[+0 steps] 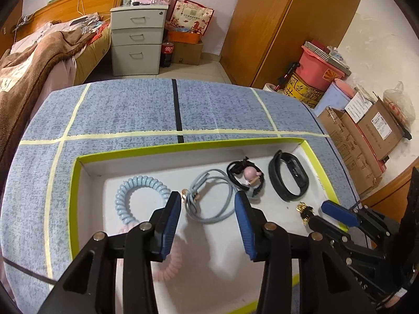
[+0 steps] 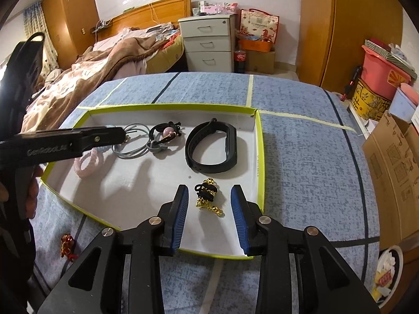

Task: Organize jewelry
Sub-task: 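Open the left tool inside the box while the right tool releases the gold charm, then withdraw both tools from the box toward the remaining ornaments, then grasp the red knotted ornament with the left tool, then grasp the black hair tie with teal bead using the right tool while the left tool holds the red ornament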

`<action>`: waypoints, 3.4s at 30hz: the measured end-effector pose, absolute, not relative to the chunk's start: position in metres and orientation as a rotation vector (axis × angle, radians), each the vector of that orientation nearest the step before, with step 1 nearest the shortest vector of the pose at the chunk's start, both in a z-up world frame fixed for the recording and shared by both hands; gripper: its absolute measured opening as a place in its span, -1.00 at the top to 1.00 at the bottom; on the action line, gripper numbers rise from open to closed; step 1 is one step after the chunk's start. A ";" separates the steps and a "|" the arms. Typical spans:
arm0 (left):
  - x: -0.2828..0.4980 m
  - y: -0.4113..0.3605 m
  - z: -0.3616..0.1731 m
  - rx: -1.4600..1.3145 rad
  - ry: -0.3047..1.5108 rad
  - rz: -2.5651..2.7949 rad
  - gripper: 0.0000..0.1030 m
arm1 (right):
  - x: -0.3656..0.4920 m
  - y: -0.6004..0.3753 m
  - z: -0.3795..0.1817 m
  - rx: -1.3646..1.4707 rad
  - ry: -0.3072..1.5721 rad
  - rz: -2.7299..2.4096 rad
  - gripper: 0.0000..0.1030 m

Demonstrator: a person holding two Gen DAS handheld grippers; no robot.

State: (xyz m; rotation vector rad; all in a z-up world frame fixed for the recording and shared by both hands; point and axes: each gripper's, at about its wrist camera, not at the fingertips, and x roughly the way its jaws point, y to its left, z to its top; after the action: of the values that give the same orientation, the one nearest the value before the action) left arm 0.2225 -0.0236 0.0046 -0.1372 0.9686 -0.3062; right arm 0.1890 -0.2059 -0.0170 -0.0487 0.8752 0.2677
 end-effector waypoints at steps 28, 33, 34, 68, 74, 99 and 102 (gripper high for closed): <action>0.091 0.013 0.004 -0.151 0.876 -0.297 0.01 | 0.106 -0.203 -0.006 0.012 0.789 0.313 0.32; 0.084 0.008 -0.009 -0.138 0.898 -0.343 -0.07 | 0.098 -0.203 -0.011 0.014 0.791 0.324 0.32; 0.085 0.006 -0.011 -0.132 0.907 -0.355 -0.08 | 0.096 -0.203 -0.011 0.016 0.791 0.322 0.32; 0.089 0.017 -0.023 -0.118 0.889 -0.286 0.65 | 0.073 -0.182 -0.016 -0.001 0.807 0.409 0.32; 0.075 0.031 -0.018 -0.174 0.861 -0.280 0.65 | 0.072 -0.165 -0.023 -0.039 0.833 0.486 0.32; 0.054 0.040 -0.021 -0.207 0.859 -0.275 0.65 | 0.071 -0.136 -0.037 -0.164 0.861 0.517 0.71; 0.052 0.040 -0.021 -0.210 0.860 -0.274 0.65 | 0.069 -0.135 -0.037 -0.174 0.855 0.510 0.88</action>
State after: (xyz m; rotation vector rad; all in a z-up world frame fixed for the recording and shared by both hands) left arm 0.0523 0.0405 -0.0214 -0.2095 0.8599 -0.2739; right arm 0.0694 -0.1346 -0.0368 -0.1743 0.8548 0.5099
